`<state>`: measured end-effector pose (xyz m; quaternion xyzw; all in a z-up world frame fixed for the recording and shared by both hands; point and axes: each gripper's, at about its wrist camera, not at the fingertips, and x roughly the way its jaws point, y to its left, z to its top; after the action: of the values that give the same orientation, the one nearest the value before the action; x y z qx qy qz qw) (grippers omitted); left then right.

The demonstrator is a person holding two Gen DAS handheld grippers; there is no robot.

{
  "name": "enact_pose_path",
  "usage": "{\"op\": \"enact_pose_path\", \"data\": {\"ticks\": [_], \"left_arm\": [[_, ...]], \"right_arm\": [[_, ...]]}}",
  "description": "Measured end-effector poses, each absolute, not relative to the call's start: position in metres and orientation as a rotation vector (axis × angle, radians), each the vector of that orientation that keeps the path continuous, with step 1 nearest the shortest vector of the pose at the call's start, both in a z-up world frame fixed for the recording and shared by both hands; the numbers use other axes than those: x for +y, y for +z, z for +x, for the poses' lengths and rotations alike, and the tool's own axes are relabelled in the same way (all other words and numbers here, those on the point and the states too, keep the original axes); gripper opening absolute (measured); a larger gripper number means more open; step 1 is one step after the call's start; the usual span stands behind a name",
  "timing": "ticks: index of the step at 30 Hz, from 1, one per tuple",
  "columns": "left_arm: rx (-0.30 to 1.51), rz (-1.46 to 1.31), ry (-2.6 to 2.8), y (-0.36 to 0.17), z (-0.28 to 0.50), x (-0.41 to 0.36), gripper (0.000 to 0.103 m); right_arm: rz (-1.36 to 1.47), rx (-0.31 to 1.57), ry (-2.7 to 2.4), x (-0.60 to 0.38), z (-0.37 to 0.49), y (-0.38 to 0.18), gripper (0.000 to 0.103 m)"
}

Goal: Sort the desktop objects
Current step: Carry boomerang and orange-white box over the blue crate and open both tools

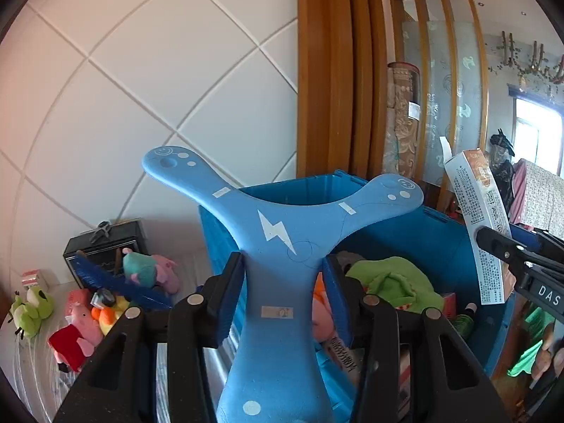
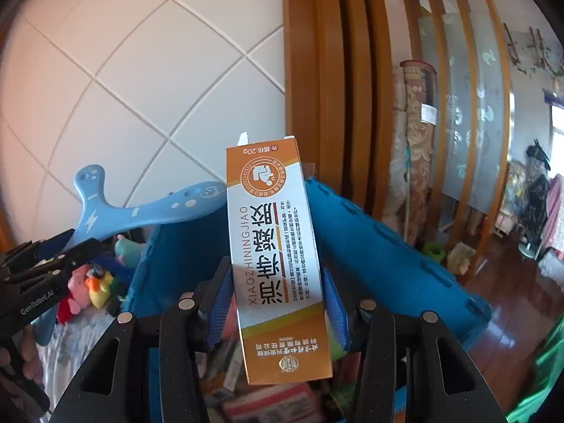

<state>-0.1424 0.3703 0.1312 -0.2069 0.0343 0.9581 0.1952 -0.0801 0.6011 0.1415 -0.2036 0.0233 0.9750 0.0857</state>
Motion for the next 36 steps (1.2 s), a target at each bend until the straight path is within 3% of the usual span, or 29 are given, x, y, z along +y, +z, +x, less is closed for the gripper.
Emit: {"op": "enact_pose_path", "data": {"ticks": [8,16,17,19,20,21,24,27,36], "left_arm": [[0.211,-0.695,2.558,0.124,-0.150,0.454,0.045],[0.286,-0.755,2.522,0.123,-0.150,0.478,0.046],[0.281,-0.757,2.520,0.123,-0.149,0.477,0.047],[0.273,-0.751,2.526,0.124,-0.148,0.476,0.061],[0.269,-0.745,2.531,0.124,-0.147,0.474,0.075],[0.262,-0.733,2.535,0.125,-0.146,0.472,0.079],[0.254,-0.720,2.543,0.124,-0.143,0.468,0.079],[0.241,-0.728,2.537,0.123,-0.139,0.462,0.079],[0.161,-0.688,2.532,0.128,-0.123,0.414,0.079]], "right_arm": [[-0.628,0.125,2.854,0.653,-0.085,0.127,0.047],[-0.654,0.148,2.864,0.671,-0.099,0.119,0.047],[-0.653,0.149,2.867,0.670,-0.101,0.119,0.048],[-0.653,0.150,2.870,0.670,-0.105,0.119,0.049],[-0.655,0.147,2.871,0.670,-0.106,0.118,0.052],[-0.656,0.147,2.871,0.669,-0.107,0.117,0.059],[-0.658,0.146,2.868,0.668,-0.107,0.116,0.087],[-0.640,0.151,2.872,0.666,-0.102,0.118,0.103],[-0.595,0.119,2.877,0.635,-0.085,0.131,0.103]]}}
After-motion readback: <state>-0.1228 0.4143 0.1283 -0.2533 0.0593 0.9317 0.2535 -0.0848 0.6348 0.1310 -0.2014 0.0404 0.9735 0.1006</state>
